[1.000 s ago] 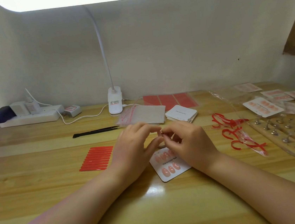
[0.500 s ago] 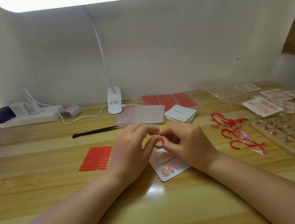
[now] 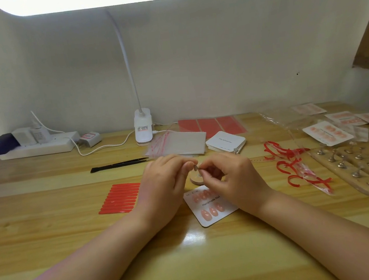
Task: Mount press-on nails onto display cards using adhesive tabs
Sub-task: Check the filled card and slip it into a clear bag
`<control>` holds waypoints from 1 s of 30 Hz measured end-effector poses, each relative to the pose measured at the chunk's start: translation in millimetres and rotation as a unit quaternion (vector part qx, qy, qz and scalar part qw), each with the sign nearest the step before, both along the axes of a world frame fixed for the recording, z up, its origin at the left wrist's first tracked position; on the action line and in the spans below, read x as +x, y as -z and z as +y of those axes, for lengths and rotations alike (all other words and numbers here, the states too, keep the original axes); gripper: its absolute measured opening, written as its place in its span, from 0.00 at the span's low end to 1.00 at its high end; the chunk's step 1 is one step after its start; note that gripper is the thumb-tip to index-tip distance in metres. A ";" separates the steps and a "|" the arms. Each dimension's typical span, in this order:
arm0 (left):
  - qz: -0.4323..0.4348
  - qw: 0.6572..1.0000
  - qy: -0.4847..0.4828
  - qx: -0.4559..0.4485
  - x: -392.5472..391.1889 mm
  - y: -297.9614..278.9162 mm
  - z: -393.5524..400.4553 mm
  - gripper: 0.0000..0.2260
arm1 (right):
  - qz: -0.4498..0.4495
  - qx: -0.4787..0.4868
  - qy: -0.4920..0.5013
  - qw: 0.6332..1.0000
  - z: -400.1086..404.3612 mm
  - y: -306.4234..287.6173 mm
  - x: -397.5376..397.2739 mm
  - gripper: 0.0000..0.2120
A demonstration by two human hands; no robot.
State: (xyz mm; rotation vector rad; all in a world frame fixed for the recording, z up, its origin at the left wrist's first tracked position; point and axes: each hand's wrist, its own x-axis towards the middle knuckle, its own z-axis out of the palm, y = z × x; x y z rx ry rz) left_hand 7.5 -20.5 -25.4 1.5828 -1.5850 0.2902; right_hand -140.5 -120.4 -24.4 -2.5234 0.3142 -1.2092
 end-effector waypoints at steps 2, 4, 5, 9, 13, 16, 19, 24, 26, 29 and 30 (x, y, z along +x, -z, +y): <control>0.017 1.000 0.002 0.005 0.3 2.2 -1.3 0.15 | -0.003 0.000 -0.005 1.000 0.0 0.1 0.4 0.03; 0.048 0.999 0.005 0.011 1.6 4.3 -3.0 0.13 | 0.000 0.002 -0.012 1.000 -0.4 0.3 0.6 0.03; 0.066 0.998 0.007 0.014 2.2 4.9 -3.7 0.13 | 0.001 0.003 -0.016 1.000 -0.7 0.3 0.6 0.03; 0.124 0.992 0.016 0.033 2.8 4.4 -4.8 0.11 | 0.010 -0.005 -0.038 0.999 -0.7 0.7 0.4 0.03; 0.153 0.987 0.018 0.039 3.1 3.0 -3.6 0.15 | 0.007 -0.001 -0.046 0.999 -0.7 0.5 1.5 0.03; 0.161 0.986 0.021 0.041 2.2 1.6 -2.5 0.13 | -0.001 0.014 -0.045 0.999 -0.2 1.7 2.4 0.04; 0.167 0.985 0.026 0.034 1.7 1.6 -1.3 0.08 | -0.005 0.052 -0.037 0.998 -0.3 4.0 3.3 0.04; 0.204 0.978 0.042 0.017 1.9 1.8 -1.1 0.13 | -0.014 0.090 -0.034 0.995 1.2 6.3 6.1 0.03; 0.195 0.979 0.051 0.020 2.0 2.6 -1.3 0.12 | -0.013 0.097 -0.029 0.995 0.2 6.5 5.9 0.01; 0.204 0.977 0.052 0.022 2.7 2.7 -1.5 0.08 | -0.012 0.104 -0.038 0.994 -0.1 5.6 4.5 0.02; 0.219 0.974 0.051 0.020 3.0 2.9 -1.8 0.08 | -0.009 0.106 -0.042 0.993 0.1 5.4 4.1 0.03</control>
